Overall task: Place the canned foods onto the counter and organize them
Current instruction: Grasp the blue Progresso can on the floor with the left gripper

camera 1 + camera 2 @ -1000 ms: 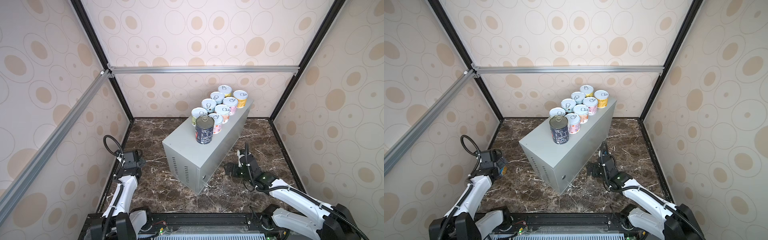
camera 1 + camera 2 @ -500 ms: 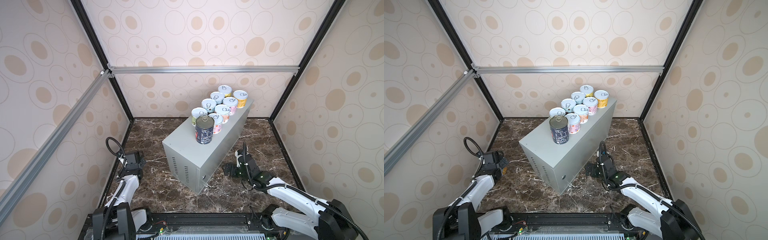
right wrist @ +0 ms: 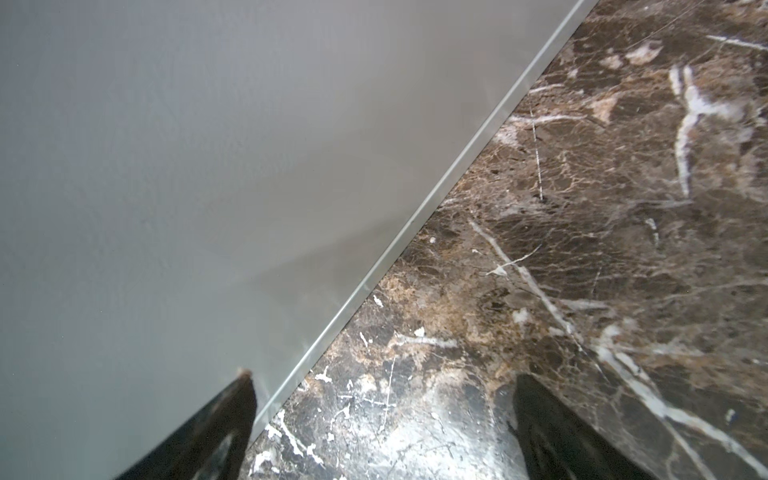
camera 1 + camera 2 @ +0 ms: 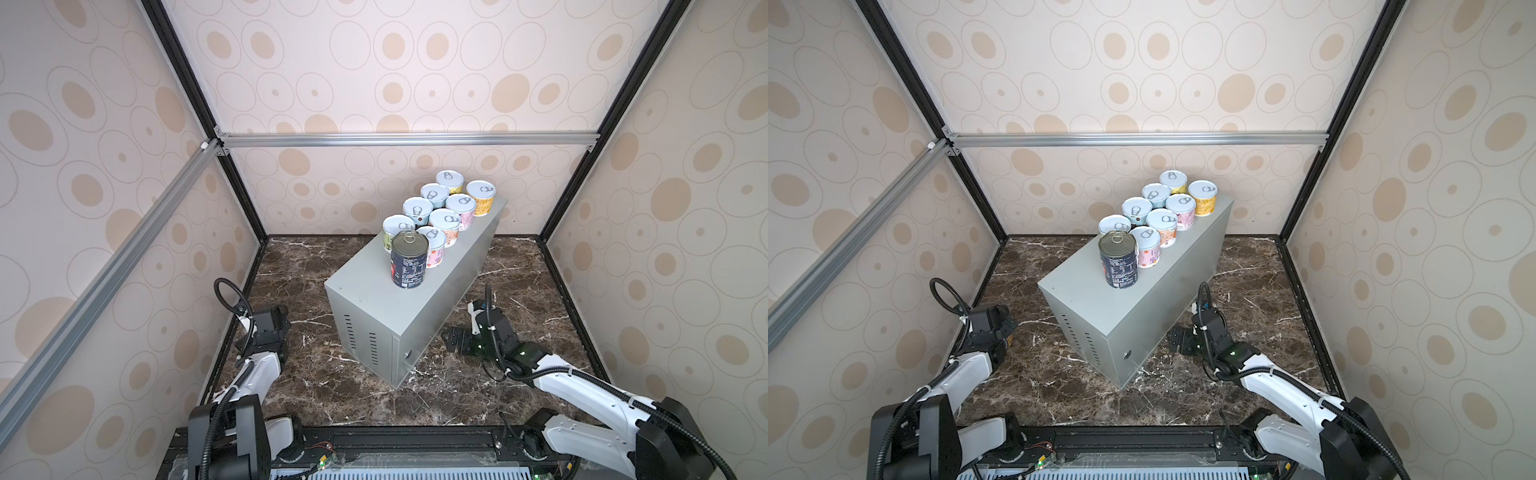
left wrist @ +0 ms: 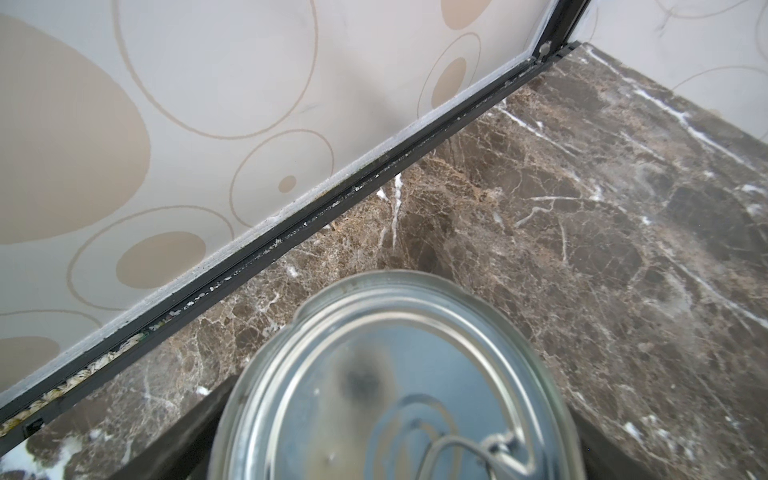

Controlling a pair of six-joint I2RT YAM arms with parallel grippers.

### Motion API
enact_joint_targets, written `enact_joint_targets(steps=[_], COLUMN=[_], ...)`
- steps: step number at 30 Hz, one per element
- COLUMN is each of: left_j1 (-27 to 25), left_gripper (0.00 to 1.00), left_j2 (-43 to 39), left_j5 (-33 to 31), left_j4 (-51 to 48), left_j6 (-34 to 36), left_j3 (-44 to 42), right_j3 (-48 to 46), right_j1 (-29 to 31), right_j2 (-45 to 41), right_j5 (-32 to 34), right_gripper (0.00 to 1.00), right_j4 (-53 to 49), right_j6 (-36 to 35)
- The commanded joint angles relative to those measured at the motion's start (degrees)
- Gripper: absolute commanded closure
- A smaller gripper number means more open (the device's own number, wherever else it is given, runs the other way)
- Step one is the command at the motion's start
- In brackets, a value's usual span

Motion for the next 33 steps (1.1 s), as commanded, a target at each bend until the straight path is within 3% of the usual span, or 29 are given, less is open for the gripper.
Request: enact_joint_targets(steps=[1,14,19,33], left_j1=[0.18,-1.92,-2.19,-2.31], left_gripper=[0.01,0.0,0.01,0.17], left_j2=[1.46,9.01,6.85,4.04], left_j5=[-2.6,-8.46,-9.9,-8.07], left_j4=[-0.52,3.1,5.19,-0.18], left_j6=[1.12,-0.67,-0.55,0.42], left_j3=[-0.16,-0.74,-2.2,0.47], right_j3=[-0.88,-0.62,-0.49,-0.29], right_j1=[-0.25,-0.24,-0.23,-0.25], right_j2=[-0.15,1.37,1.8,1.81], right_j5=[-0.67,-1.29,-1.37,-1.57], right_gripper=[0.01,0.01,0.01,0.01], right_j4=[0.66,1.01,1.05,0.74], right_j6=[0.82,0.5,0.48,0.2])
